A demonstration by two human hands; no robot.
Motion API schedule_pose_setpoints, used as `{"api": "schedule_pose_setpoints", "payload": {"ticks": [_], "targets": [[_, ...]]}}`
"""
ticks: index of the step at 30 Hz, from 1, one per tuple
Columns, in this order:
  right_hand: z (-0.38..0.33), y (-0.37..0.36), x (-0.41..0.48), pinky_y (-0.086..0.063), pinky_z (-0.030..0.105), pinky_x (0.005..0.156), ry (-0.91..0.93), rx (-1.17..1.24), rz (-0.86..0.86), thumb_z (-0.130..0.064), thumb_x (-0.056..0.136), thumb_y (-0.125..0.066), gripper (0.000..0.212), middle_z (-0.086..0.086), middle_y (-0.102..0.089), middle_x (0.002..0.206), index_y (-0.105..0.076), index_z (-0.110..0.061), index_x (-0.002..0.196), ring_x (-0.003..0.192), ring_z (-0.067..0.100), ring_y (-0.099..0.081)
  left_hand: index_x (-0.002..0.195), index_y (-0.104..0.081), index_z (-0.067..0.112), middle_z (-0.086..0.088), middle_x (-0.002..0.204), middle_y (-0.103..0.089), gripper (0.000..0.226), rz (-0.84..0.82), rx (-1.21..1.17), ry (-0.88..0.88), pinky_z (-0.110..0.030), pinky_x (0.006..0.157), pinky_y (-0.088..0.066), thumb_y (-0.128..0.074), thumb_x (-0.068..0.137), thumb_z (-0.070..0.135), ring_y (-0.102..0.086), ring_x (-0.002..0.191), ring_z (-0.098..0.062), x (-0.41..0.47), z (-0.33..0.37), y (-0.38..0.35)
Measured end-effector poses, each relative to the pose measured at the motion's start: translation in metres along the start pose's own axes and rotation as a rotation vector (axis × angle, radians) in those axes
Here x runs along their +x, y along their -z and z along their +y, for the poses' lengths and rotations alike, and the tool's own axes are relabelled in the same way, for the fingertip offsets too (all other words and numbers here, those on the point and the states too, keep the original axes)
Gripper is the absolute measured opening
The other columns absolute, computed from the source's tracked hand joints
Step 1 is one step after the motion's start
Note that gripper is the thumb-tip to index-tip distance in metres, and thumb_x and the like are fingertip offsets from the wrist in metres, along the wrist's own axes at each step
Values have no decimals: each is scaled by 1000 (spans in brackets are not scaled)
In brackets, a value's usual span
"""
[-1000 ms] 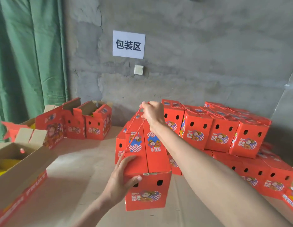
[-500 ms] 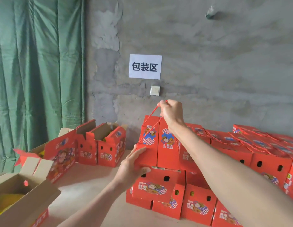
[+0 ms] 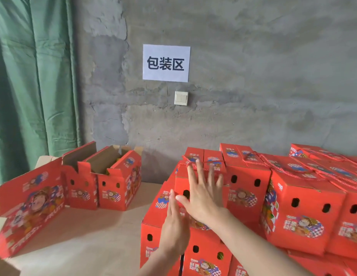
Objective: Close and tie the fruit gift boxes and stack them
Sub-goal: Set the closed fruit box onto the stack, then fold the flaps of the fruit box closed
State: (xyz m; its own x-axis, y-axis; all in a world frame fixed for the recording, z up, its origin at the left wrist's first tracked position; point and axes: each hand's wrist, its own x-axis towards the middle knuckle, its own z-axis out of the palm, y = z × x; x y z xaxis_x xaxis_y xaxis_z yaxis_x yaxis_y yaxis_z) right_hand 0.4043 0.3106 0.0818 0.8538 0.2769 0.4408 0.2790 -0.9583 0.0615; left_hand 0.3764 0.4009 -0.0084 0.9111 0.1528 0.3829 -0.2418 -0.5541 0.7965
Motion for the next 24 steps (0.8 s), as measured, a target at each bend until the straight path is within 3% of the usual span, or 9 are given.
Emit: {"api": "schedule_pose_setpoints", "payload": {"ticks": [1,3,6,10,13,18,20,22,24], "targets": [[2,-8,2,-7,61,111,40,-56,16,-63,89,-42,90,12,14,159,6,-20,152,144,45,0,142,26,18,-4,157,0,81,-9,20,-50,-12,102,-27,-37,93,1,-18,145,-21,-5,-1,-7],[7,-18,8,-12,62,109,57,-134,25,-59,92,-42,83,13,4,160,1,-21,151,142,48,-7,127,36,21,0,147,29,86,-29,75,-126,-5,108,4,-37,90,-4,19,145,-22,-9,-5,-16],[15,-20,22,-17,60,108,16,-151,35,-59,91,-44,79,10,-7,160,-5,-23,150,142,44,-15,135,35,18,-4,150,33,95,-164,143,-104,-15,108,-22,-49,90,8,12,146,-24,6,-2,-12],[22,-18,32,-19,56,107,-39,-115,45,-59,90,-48,76,4,-14,158,-12,-26,148,141,37,-18,149,18,23,4,159,13,95,-407,318,-35,-29,100,-39,-57,90,23,-24,143,-19,22,4,25],[16,-14,29,-10,58,111,-88,-101,-35,-53,92,-49,78,7,-11,158,-8,-22,150,143,38,-11,151,6,30,1,155,-25,85,-412,475,-21,-38,93,-45,-53,91,29,-49,123,-26,3,-5,61],[-28,-29,-13,12,49,115,-106,80,129,-12,94,-48,77,17,17,157,4,-5,151,144,37,17,142,-36,24,-1,137,-51,52,-253,740,13,-34,106,-34,-49,93,37,-46,126,-22,-36,-50,148],[-70,-53,-55,-5,41,118,180,159,157,4,79,-58,78,17,-1,156,-24,-1,148,145,37,-6,138,-43,25,4,138,-50,47,-268,904,1,-35,111,-23,-49,94,41,-41,130,-17,-44,-85,190],[-115,-76,-85,-46,34,100,422,231,27,2,48,-81,76,16,-48,140,-64,-4,123,122,32,-56,137,-44,27,8,138,-48,46,-276,994,59,-35,113,-19,-48,94,42,-38,132,-14,-44,-124,229],[-157,-98,-83,-53,31,90,445,283,-117,-1,40,-84,73,11,-59,131,-70,-11,112,113,25,-63,134,-45,27,8,137,-48,43,-283,1052,128,-34,110,-22,-48,94,42,-39,130,-15,-35,-155,261]]}}
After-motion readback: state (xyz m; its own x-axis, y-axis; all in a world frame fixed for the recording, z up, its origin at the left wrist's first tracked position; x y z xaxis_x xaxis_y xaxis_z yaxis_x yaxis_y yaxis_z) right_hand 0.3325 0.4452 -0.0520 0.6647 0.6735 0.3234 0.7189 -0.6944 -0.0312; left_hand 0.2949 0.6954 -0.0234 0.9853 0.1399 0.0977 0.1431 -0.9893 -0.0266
